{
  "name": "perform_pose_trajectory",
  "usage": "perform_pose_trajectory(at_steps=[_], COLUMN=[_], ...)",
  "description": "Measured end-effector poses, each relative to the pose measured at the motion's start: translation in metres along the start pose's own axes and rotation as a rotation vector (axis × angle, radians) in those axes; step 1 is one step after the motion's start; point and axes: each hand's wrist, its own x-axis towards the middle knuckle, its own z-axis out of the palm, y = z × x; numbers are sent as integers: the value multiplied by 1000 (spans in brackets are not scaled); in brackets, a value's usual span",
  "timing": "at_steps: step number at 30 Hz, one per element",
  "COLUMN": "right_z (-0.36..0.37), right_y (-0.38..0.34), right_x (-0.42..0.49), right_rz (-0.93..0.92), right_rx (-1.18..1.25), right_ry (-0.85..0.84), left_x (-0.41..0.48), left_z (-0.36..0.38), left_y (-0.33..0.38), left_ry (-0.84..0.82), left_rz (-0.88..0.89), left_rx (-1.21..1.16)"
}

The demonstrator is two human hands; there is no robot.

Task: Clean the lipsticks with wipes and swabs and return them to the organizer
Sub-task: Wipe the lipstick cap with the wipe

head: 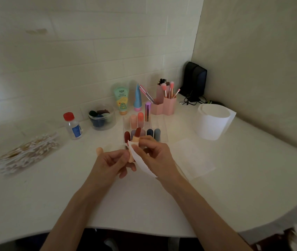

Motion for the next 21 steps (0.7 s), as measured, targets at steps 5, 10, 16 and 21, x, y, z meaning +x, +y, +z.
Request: perform_pose_trajectory(at_steps=[5, 10, 16, 21], right_z=[-1, -3, 1, 0], right_y=[0, 0, -3, -3], right_x=[1, 1, 1, 2], right_rz=[13, 23, 16, 108], right_rx=[-13, 44, 6, 44], right_ry=[-14, -10, -4, -8], left_x=[1, 0, 1, 0], left_z=[2, 2, 3, 4], left_y=[2, 2, 5, 5], left_ry=[79, -41, 56, -45], left_rz=[-12, -82, -2, -107], left_rx=[-4, -108, -33, -176])
